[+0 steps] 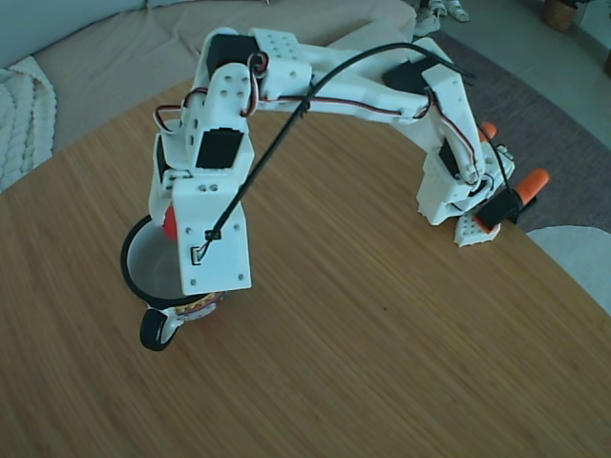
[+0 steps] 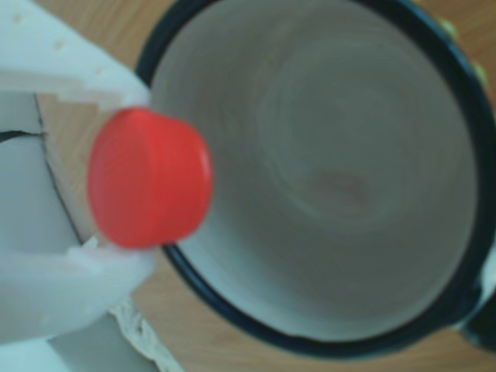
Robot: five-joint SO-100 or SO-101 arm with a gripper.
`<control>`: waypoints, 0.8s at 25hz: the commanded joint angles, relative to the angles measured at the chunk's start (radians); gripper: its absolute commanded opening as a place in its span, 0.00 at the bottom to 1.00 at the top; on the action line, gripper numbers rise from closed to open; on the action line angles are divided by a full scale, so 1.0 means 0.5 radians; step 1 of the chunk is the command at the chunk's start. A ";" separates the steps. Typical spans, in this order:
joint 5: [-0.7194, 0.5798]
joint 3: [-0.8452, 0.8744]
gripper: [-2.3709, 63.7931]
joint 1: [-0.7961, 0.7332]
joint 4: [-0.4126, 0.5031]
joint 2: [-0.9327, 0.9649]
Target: Grasp a red cap and put it in the cup.
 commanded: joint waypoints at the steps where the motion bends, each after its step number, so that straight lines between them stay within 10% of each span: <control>1: -0.009 -0.129 0.03 -0.012 -0.018 0.071; 10: -0.018 -0.129 0.05 -0.077 -0.015 0.077; 20: -0.043 -0.129 0.75 -0.095 0.009 0.077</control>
